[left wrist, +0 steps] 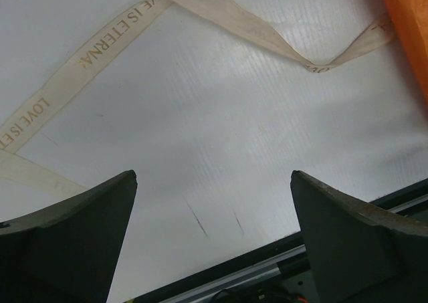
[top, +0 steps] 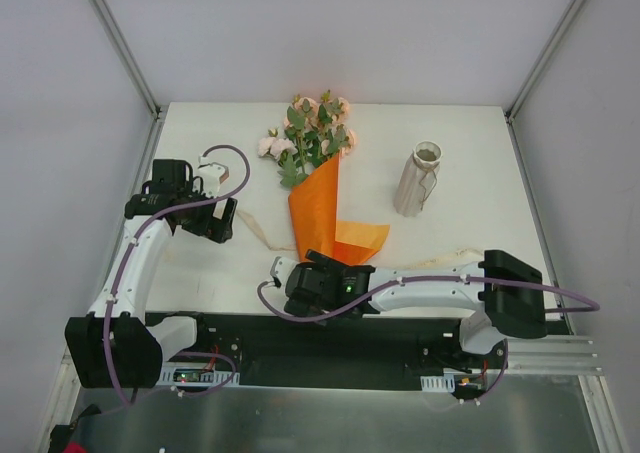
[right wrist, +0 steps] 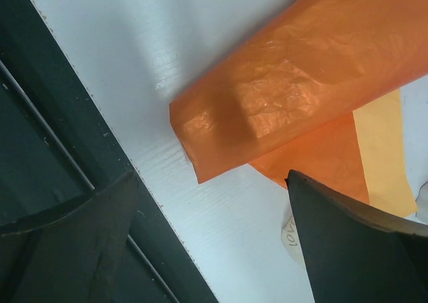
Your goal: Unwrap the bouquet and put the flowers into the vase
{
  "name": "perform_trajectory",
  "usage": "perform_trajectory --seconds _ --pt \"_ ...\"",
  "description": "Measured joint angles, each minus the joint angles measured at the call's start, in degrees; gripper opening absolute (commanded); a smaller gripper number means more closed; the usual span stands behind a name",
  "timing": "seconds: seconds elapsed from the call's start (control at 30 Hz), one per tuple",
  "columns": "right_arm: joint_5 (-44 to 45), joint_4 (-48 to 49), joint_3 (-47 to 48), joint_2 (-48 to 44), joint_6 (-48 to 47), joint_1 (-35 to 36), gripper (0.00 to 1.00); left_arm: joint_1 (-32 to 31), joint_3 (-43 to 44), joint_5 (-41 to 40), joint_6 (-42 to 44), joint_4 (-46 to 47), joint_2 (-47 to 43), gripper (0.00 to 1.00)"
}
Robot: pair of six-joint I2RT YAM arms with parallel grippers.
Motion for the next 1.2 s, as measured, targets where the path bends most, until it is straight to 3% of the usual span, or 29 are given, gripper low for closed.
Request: perform_trajectory --seconds 0.6,0.73,1.2 --pt "5.79 5.35 -0.17 7.45 -5.79 0.0 0.99 0.0 -0.96 -0.44 0.07 1.31 0.11 0.99" --pt "8.44 8.26 -0.76 7.48 -7.06 0.04 0.91 0.0 -0.96 -0.46 0.17 1.31 0.11 0.99" --pt "20.5 27.41 -10.64 6.34 -11.02 1.03 0.79 0.0 -1.55 -0.44 0.76 1.75 0.04 0.99"
